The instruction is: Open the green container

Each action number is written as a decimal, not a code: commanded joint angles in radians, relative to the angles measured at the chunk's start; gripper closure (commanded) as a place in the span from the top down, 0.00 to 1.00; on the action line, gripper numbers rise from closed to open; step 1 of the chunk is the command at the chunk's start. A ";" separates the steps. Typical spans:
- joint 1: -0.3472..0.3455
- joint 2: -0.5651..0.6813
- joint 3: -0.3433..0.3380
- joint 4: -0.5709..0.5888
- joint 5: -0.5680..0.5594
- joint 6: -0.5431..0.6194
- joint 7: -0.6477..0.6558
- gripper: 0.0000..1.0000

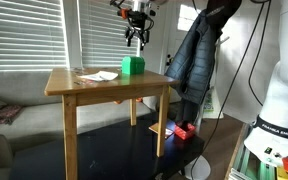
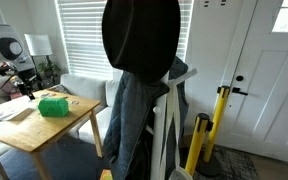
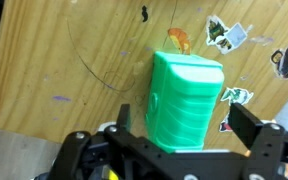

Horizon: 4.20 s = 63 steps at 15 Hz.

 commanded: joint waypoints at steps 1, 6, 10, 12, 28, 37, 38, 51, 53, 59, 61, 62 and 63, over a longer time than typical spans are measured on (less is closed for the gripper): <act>0.029 0.087 -0.051 0.112 0.026 -0.028 0.027 1.00; 0.037 0.156 -0.090 0.169 0.025 -0.034 0.027 1.00; 0.039 0.190 -0.106 0.190 0.031 -0.030 0.019 1.00; 0.040 0.202 -0.109 0.197 0.033 -0.036 0.009 1.00; 0.022 0.193 -0.094 0.157 0.063 -0.068 -0.302 1.00; 0.012 0.158 -0.104 0.133 0.051 -0.132 -0.820 1.00; 0.007 0.155 -0.103 0.127 0.060 -0.137 -0.882 1.00; -0.024 0.119 -0.106 0.085 0.045 -0.240 -1.616 1.00; -0.033 0.112 -0.102 0.074 0.060 -0.238 -1.702 1.00; -0.019 0.077 -0.128 0.075 0.102 -0.327 -1.487 1.00; -0.014 0.058 -0.129 0.082 0.135 -0.385 -1.390 1.00; -0.014 0.050 -0.129 0.083 0.159 -0.405 -1.343 1.00; -0.013 0.042 -0.129 0.077 0.183 -0.411 -1.295 1.00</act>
